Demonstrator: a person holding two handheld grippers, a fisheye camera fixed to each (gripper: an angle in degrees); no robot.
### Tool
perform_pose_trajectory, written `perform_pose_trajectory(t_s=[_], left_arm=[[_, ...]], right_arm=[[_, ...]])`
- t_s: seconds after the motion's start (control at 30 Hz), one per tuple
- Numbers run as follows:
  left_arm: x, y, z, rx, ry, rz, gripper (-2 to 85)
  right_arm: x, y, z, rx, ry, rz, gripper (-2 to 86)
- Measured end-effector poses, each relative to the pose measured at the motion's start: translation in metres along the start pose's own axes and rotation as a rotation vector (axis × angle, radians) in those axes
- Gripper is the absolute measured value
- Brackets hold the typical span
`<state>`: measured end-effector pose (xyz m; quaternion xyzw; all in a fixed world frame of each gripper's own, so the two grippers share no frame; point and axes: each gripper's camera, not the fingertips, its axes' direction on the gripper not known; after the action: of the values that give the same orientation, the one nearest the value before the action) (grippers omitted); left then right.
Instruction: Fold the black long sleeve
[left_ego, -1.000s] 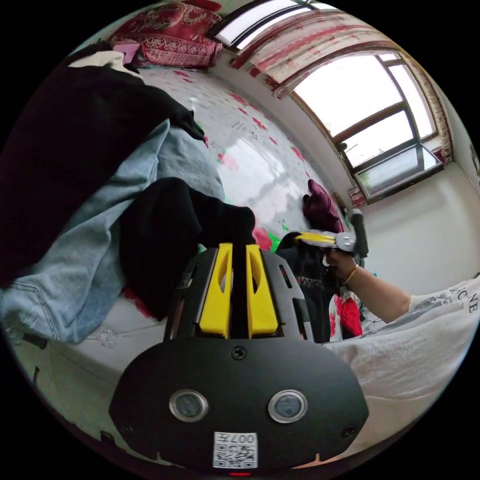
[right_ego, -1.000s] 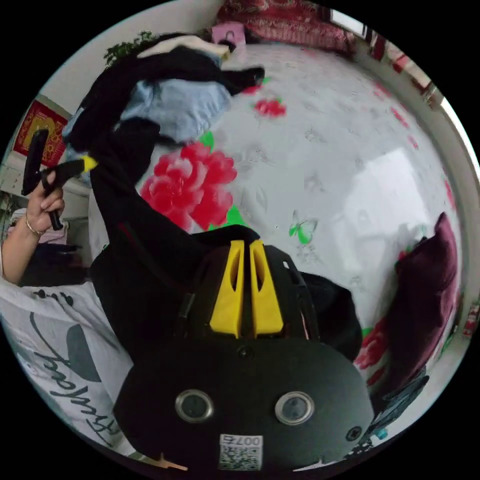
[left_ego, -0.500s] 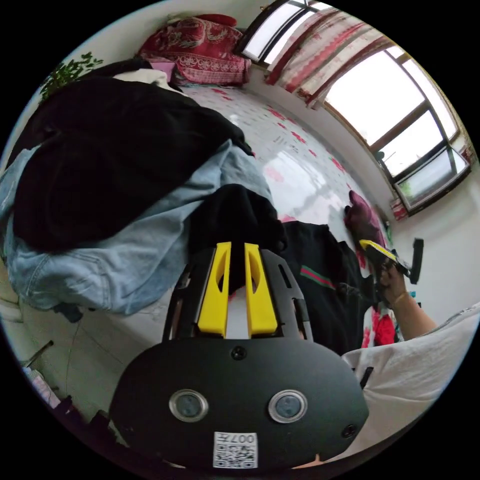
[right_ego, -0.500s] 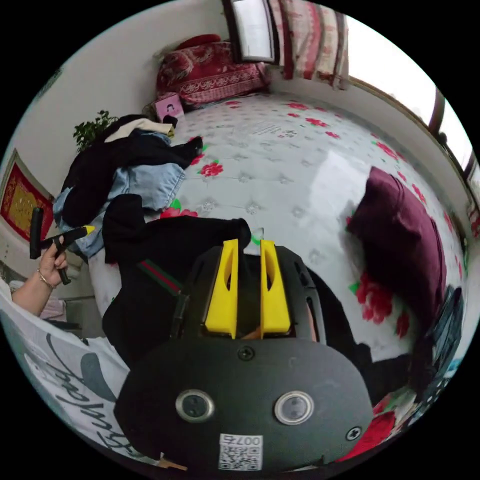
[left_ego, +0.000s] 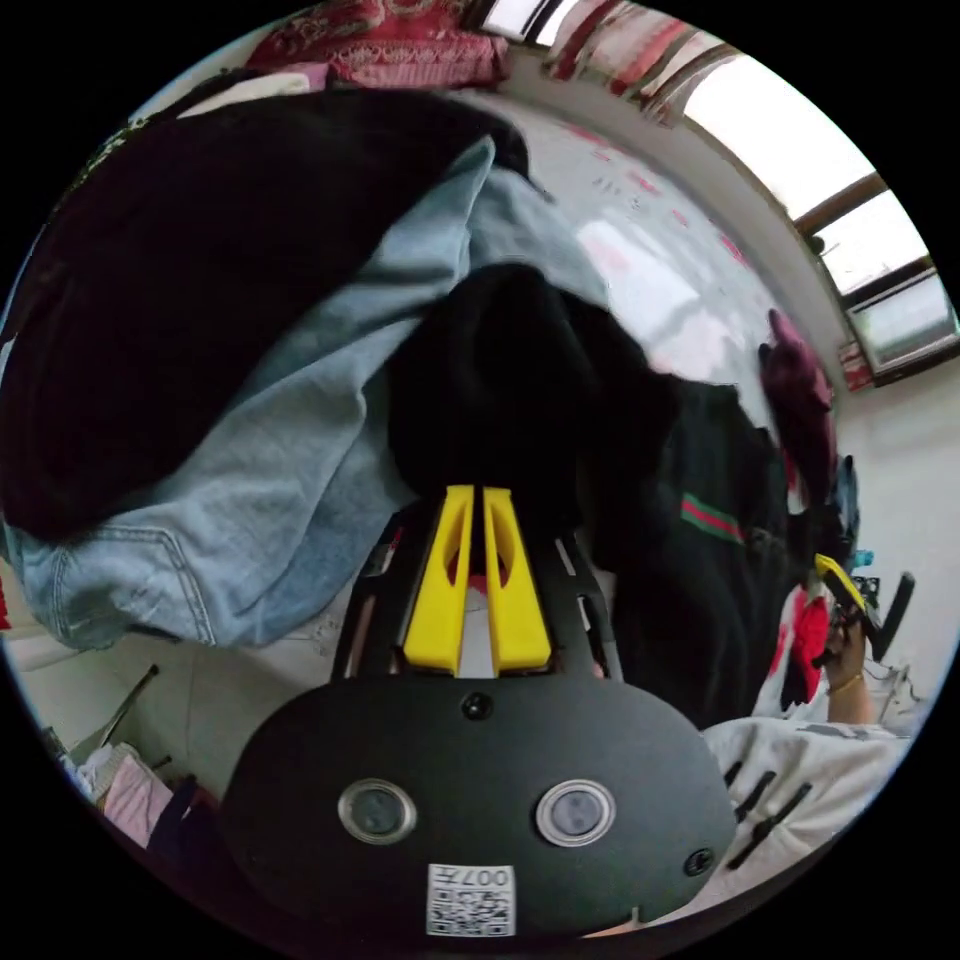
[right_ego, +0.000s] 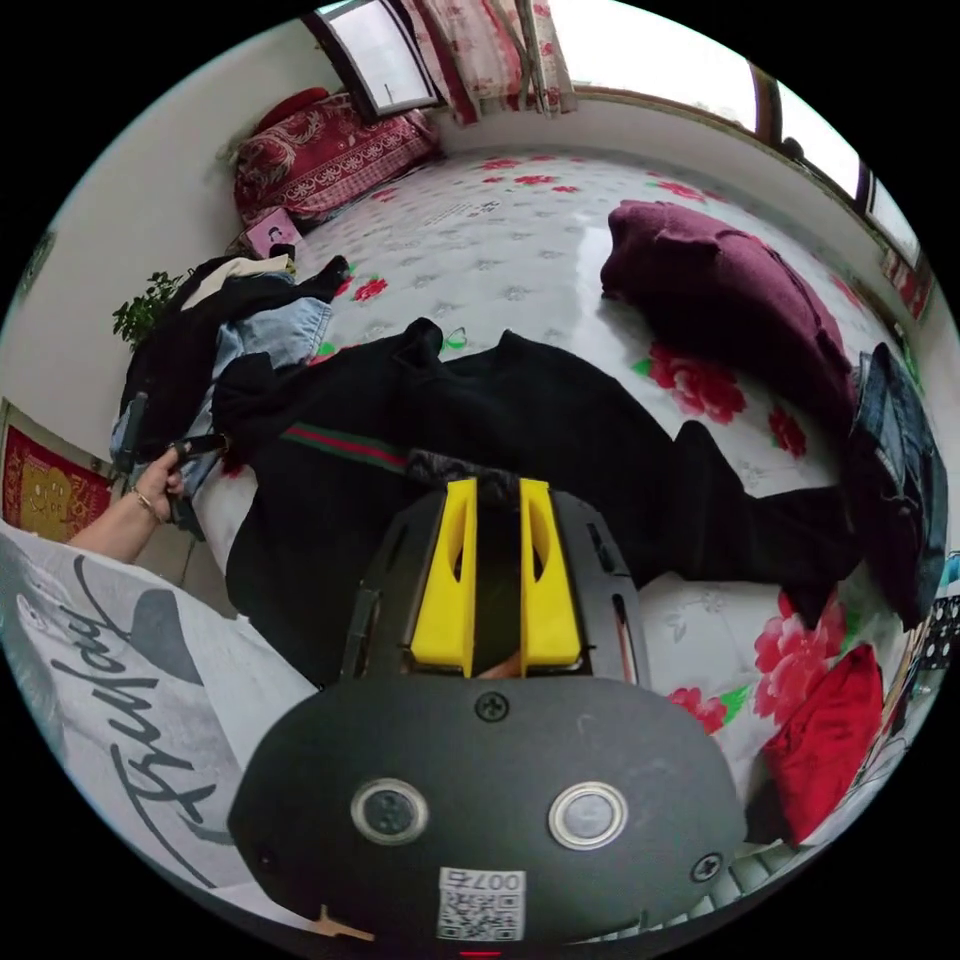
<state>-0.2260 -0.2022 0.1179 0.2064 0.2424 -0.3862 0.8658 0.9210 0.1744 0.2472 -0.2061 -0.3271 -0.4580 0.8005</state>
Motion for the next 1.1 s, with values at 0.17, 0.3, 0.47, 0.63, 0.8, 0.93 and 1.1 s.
perform_pose_trajectory(t_s=[0.17,0.3,0.47,0.63,0.8,0.93,1.1], left_arm=[[-0.017,0.03,-0.083,0.209,0.08,-0.036,-0.8],[-0.058,0.067,-0.167,0.419,0.056,-0.167,-0.9],[-0.095,0.109,-0.25,0.639,-0.042,-0.312,-0.9],[-0.104,0.139,-0.283,0.703,-0.104,-0.422,-0.9],[-0.089,0.171,-0.311,0.762,-0.179,-0.445,-0.9],[-0.076,0.184,-0.31,0.825,-0.116,-0.449,-1.0],[-0.011,0.166,-0.285,0.802,0.097,-0.226,-1.0]], right_arm=[[0.009,-0.045,-0.016,0.035,0.069,-0.038,5.8],[0.006,-0.102,0.0,0.022,0.047,-0.054,4.8],[-0.035,-0.166,0.053,-0.072,0.028,-0.192,3.1],[-0.067,-0.189,0.12,-0.213,0.094,-0.363,0.8],[-0.006,-0.207,0.102,-0.202,0.305,-0.156,-0.1],[0.019,-0.204,0.036,-0.088,0.134,-0.024,-0.2],[-0.01,-0.145,-0.067,0.092,-0.006,-0.028,0.1]])
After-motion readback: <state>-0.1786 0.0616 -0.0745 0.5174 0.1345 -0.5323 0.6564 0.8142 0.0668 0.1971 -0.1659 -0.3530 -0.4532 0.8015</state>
